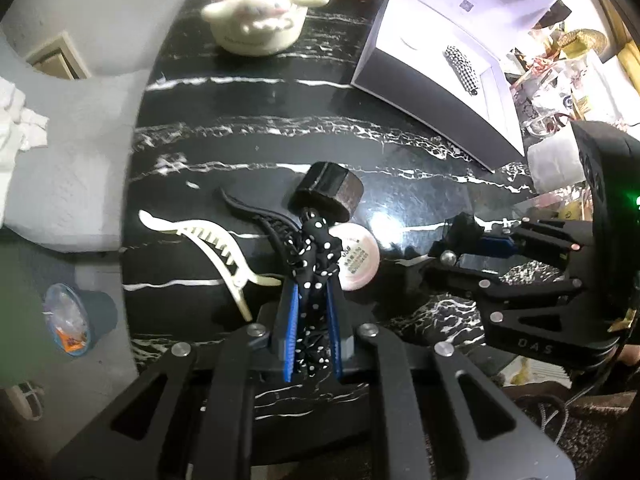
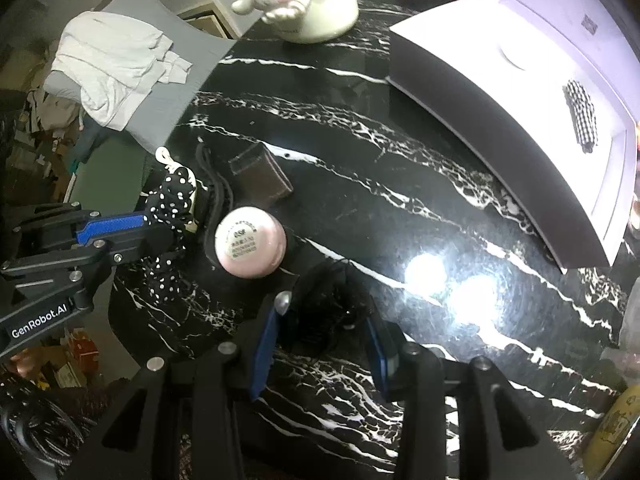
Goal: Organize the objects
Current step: 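Lift the polka-dot scrunchie with the left tool while the right tool hovers near the pink jar, then carry the polka-dot scrunchie with the left tool into the lavender box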
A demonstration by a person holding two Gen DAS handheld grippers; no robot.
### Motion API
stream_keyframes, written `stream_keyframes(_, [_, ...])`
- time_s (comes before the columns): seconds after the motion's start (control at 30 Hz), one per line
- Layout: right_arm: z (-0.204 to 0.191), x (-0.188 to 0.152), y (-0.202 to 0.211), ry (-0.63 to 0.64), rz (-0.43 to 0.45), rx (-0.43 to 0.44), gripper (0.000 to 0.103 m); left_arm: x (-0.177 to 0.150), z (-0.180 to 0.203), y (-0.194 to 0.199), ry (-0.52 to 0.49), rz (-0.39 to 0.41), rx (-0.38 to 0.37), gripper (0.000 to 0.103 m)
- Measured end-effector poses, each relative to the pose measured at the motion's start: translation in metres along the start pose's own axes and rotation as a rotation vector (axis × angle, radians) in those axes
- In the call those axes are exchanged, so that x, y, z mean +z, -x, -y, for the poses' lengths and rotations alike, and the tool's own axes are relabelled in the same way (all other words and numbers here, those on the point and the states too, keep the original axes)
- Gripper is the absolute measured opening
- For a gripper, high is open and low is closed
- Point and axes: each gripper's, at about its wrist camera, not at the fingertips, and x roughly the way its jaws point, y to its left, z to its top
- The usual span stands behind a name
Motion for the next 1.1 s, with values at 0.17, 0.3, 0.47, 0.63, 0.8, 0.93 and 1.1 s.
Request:
stream_keyframes(0.17, [-0.008,0.006,0.014,0.031,0.039,0.001,0.041,0.001,0.001,0.013,-0.009,0.023,0.024,0.013])
stream_keyframes(0.3, [-0.011,0.011,0.025,0.046,0.072,-0.001,0.041,0.005,0.002,0.025,-0.020,0.044,0.025,0.012])
stream_keyframes(0.47, [-0.008,0.013,0.037,0.043,0.104,-0.009,0.041,0.013,0.009,0.033,-0.039,0.062,0.013,0.012])
stream_keyframes(0.63, [0.001,0.009,0.048,0.021,0.128,-0.021,0.041,0.021,0.020,0.035,-0.078,0.072,0.005,0.012])
stream_keyframes(0.8, [0.014,0.002,0.057,-0.020,0.150,-0.042,0.041,0.030,0.037,0.034,-0.136,0.071,-0.012,0.012])
stream_keyframes(0.93, [0.026,-0.006,0.064,-0.060,0.165,-0.061,0.041,0.037,0.052,0.030,-0.182,0.062,-0.026,0.012])
stream_keyframes(1.1, [0.041,-0.019,0.072,-0.117,0.179,-0.088,0.041,0.044,0.074,0.022,-0.249,0.046,-0.050,0.013])
